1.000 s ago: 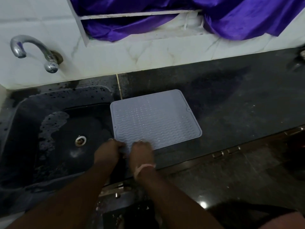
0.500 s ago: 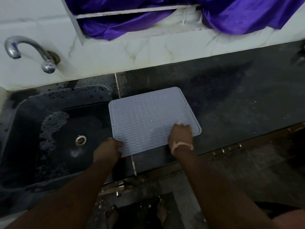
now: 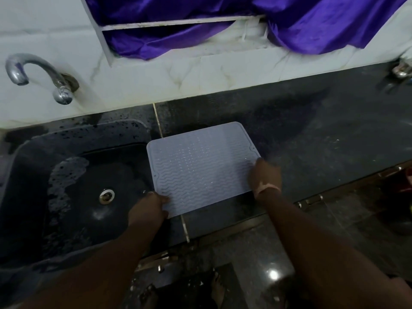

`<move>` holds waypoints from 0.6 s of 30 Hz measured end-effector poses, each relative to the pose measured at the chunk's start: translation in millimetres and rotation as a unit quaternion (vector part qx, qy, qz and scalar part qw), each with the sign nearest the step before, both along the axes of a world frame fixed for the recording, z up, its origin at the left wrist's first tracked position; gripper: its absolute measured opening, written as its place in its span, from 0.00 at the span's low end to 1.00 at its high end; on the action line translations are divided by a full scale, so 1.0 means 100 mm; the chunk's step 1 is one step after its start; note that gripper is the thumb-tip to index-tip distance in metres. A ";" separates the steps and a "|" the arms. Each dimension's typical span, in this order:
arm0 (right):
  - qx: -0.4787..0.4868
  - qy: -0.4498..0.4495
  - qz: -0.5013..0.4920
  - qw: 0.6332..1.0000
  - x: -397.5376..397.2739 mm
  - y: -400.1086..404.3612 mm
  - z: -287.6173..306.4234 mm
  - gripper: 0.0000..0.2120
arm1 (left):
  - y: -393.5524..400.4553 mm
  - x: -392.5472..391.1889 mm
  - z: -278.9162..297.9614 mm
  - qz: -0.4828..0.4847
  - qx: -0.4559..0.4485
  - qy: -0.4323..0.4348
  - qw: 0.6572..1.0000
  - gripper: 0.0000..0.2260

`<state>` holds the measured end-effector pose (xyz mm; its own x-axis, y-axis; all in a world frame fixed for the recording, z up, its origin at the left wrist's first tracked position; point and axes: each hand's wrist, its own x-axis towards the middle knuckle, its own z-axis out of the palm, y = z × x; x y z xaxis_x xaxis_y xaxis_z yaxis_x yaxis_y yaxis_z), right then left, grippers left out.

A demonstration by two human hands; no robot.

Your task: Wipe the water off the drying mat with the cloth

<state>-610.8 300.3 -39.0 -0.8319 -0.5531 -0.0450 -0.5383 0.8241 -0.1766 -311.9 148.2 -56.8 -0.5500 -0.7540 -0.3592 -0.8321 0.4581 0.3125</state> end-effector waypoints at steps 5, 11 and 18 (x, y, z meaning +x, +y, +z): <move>0.104 0.040 0.013 0.994 0.46 -0.20 -0.22 0.11 | -0.03 -0.02 -0.01 -0.012 -0.002 0.005 1.000 0.22; 0.050 -0.064 0.185 0.979 1.93 -0.65 -0.08 0.10 | -0.04 -0.02 0.05 -0.023 -0.012 0.009 1.000 0.12; -0.094 -0.115 0.106 0.983 1.15 -0.37 0.09 0.10 | -0.03 0.04 0.07 -0.031 0.009 0.028 0.999 0.23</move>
